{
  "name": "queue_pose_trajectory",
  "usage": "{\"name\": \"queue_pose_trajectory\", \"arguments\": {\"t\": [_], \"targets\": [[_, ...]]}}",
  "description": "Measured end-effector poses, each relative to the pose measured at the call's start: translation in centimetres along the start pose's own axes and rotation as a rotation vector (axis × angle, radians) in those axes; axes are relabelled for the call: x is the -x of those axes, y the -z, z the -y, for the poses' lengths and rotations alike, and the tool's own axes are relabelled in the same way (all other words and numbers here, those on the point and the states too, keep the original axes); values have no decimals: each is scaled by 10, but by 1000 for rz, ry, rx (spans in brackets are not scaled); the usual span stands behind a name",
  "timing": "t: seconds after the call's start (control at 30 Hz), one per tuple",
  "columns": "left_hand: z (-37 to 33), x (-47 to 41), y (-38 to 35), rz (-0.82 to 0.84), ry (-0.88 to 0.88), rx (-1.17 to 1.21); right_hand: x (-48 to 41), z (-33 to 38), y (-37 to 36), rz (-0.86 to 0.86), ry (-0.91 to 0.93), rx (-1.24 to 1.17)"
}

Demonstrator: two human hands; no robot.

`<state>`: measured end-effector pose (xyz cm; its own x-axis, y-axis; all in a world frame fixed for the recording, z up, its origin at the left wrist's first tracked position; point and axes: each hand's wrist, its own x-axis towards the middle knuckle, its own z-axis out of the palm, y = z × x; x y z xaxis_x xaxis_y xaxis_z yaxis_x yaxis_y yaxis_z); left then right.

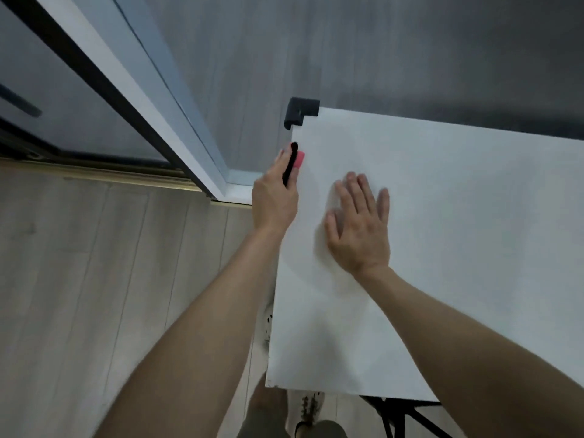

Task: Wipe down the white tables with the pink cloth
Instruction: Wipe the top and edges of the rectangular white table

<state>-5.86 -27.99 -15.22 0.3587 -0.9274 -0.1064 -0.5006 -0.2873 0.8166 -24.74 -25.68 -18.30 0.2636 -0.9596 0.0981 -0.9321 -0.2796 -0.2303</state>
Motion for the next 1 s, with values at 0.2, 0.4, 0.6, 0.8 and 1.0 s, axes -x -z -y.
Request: {"name": "queue_pose_trajectory", "arguments": {"t": [0.2,0.4,0.6,0.8,1.0], "targets": [[25,116,28,93,-17,-29,3,-1,-4,-10,33,39],[0,30,23,147,34,-131,3,1,1,9,29,44],[-15,-58,40,313,217,101,3,-1,2,30,39,51],[-1,-8,94,204,485,324,3,-5,-8,52,46,48],[-38,9,131,339,548,434,-6,11,25,286,-30,3]]}}
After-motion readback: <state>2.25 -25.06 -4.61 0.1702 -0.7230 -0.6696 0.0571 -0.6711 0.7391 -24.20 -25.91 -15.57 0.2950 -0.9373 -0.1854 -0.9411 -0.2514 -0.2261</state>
